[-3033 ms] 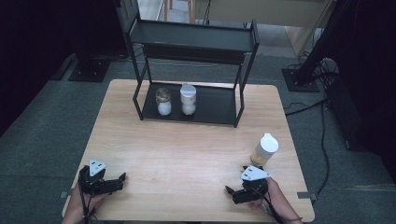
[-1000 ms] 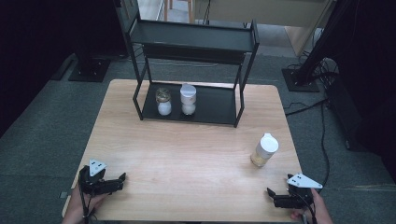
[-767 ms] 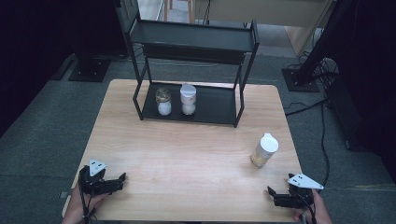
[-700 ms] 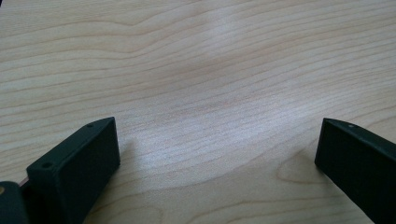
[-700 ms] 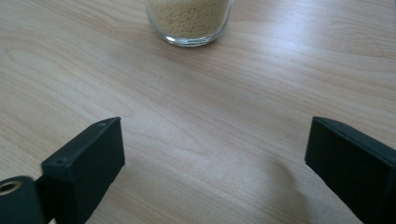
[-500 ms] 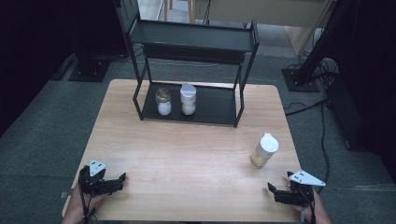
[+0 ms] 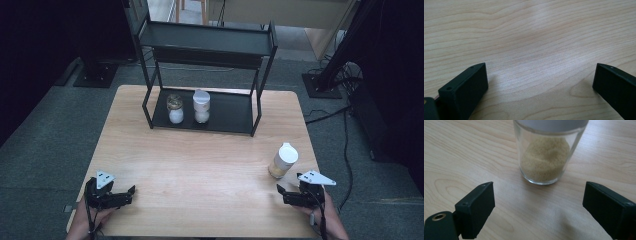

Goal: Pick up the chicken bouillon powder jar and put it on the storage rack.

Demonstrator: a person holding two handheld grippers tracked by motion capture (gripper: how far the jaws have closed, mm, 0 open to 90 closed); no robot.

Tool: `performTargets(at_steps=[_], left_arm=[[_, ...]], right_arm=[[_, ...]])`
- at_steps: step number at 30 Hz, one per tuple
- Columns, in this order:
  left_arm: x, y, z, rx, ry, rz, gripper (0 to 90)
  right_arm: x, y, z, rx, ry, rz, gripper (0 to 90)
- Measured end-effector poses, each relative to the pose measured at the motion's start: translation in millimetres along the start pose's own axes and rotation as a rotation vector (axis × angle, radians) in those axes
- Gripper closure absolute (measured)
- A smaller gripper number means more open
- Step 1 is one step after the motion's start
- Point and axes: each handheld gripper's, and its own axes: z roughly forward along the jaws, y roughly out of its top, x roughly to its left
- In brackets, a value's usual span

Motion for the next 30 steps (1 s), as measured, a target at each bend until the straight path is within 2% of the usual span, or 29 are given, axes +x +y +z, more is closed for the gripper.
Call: performTargets(at_steps=[13,15,30], left_arm=[[-0.4,0.2,0.1,0.001,-0.005,0.006,0.0],[-0.4,0.2,0.1,0.001,-0.005,0.006,0.0],[-0.6,0.2,0.1,0.001,-0.012,0.012,0.0]], right_arm=[[3.8,26.3,12.0,0.008,-0.016,0.006,11.1],[4.4,30.7,12.5,0.006,-0.018,0.002,13.8],[3.4,55.9,11.7,0.013,-0.023,0.003,14.5]])
